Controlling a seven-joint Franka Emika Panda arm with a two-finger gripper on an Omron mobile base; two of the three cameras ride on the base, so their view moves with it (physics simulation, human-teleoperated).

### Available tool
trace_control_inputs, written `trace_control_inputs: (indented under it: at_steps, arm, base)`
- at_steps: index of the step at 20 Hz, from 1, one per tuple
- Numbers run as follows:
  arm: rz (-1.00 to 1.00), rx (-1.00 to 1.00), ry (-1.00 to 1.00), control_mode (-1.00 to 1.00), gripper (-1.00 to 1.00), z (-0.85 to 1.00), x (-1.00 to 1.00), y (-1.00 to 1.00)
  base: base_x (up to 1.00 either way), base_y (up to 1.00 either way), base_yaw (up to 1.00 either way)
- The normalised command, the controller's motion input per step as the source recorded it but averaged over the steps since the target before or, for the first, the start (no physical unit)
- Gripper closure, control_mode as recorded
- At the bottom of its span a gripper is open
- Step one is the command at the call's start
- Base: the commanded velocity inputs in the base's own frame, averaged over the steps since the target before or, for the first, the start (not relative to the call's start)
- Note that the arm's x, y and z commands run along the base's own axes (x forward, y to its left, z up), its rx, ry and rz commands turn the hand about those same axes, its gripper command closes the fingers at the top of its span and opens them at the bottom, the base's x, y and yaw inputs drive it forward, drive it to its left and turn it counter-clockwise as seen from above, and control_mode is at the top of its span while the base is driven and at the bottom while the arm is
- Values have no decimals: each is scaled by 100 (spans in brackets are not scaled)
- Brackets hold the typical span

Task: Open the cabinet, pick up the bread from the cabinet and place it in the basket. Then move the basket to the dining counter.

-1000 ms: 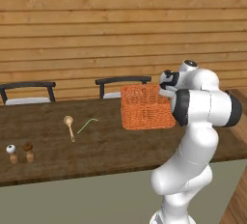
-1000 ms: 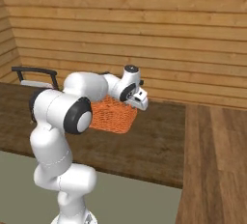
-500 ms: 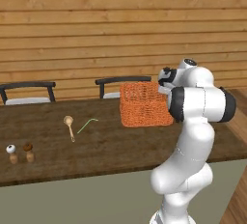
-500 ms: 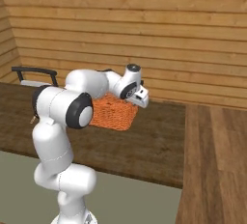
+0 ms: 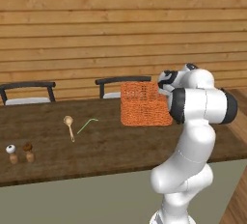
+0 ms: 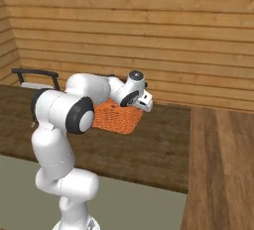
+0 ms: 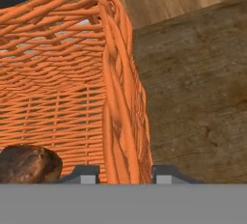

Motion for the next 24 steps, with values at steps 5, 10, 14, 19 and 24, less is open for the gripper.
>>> trace_control_inputs:
  at_steps: [5, 10, 14, 19, 24]
  arm:
    - [2, 0, 0, -100, -100, 48, 0, 0]
    - [10, 0, 0, -100, -100, 99, -48, 4]
    - [8, -7, 4, -100, -100, 82, -98, 45]
    - [7, -11, 4, -100, -100, 58, -99, 90]
    - [3, -13, 5, -100, -100, 29, -100, 70]
  base:
    - [0, 0, 0]
    - [0, 0, 0]
    - [0, 0, 0]
    - [0, 0, 0]
    - [0, 0, 0]
